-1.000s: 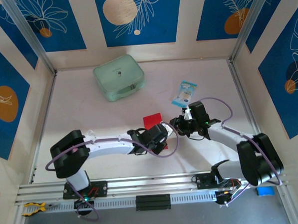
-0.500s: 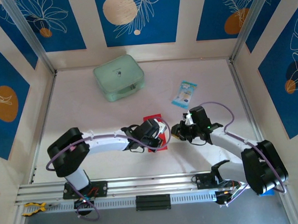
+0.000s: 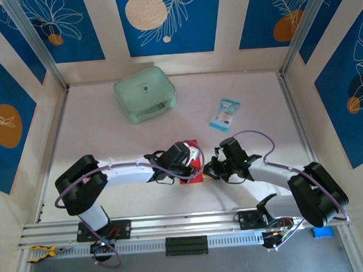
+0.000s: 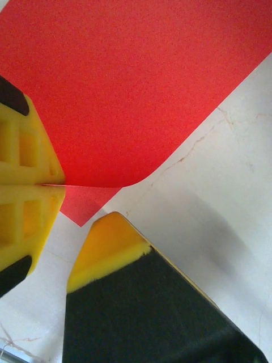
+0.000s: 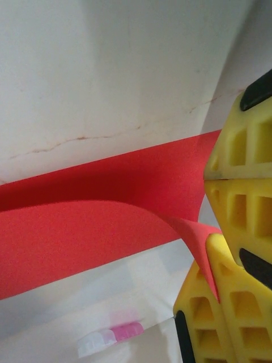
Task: Fold a paper plane with a square sheet of paper (pick it up from the middle)
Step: Fold the triangle a second time at the center of the table.
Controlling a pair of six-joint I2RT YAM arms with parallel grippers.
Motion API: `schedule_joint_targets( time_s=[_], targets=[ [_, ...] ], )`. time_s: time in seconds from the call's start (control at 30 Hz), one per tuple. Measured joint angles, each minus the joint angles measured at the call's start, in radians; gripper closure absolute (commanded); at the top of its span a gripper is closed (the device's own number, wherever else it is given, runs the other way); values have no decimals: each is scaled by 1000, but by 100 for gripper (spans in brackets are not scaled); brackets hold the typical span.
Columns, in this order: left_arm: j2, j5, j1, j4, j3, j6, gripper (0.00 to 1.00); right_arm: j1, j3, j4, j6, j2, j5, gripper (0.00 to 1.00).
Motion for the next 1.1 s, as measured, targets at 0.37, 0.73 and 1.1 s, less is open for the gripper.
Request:
schedule_joint_targets(
  time_s=[0.37,0.73,1.1],
  targets=[
    [0,19,10,11,-6,-16,93,40,42,-3,3,131,24,97],
    [2,100,53,86,-35,-80,92,18,72,-80,-48,123,60,95],
    [8,127,62,129,-50,-111,92,20,73,-53,-38,101,53,94]
  ],
)
